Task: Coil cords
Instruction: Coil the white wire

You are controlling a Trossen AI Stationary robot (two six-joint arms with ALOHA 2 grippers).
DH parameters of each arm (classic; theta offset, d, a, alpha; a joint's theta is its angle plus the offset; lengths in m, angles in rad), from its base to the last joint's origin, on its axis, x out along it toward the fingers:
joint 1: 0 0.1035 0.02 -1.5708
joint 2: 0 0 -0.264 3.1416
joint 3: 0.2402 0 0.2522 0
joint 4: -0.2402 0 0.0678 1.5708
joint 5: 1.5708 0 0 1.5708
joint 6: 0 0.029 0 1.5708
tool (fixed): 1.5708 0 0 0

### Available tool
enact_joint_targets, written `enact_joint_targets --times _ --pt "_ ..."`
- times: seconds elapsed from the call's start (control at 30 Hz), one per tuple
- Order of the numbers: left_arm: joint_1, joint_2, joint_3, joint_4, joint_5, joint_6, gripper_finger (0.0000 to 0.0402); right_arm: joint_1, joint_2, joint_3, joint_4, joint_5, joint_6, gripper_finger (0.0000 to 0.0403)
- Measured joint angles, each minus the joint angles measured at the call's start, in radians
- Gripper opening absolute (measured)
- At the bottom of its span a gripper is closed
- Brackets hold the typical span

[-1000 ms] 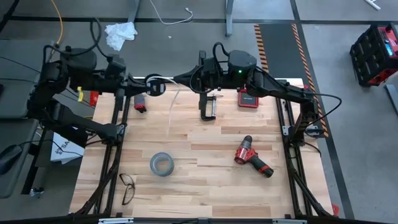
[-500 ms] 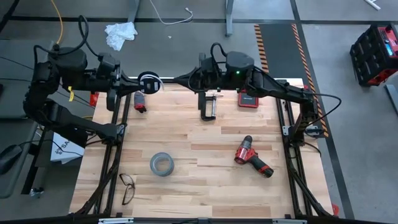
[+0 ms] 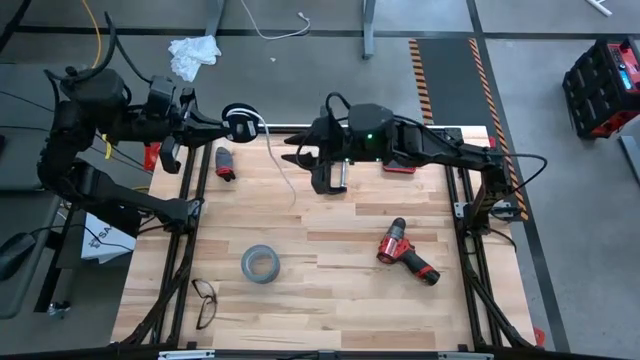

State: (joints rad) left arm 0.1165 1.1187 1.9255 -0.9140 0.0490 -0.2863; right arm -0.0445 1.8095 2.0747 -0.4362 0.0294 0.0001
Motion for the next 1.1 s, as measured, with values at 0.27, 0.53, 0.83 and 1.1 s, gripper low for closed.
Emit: enact_joint_targets --times 0.27,0.53,0.83,1.1 --pt "0.0 0.0 0.0 0.062 -0.01 -0.019 0.0001 0.019 0.041 -0.001 -0.002 0.031 0.033 0.0181" --pt "0.0 0.0 0.0 0.083 -0.009 -0.018 0.0001 0.018 0.061 -0.002 -0.003 0.228 -0.017 0.0181" --pt "0.0 -0.001 0.0 0.092 -0.008 -0.017 0.0001 0.019 0.056 -0.002 0.004 0.18 -0.009 0.0181" --pt "0.0 0.0 0.0 0.121 -0.004 -0.021 0.0002 0.016 0.07 -0.002 -0.005 0.123 -0.006 0.0178"
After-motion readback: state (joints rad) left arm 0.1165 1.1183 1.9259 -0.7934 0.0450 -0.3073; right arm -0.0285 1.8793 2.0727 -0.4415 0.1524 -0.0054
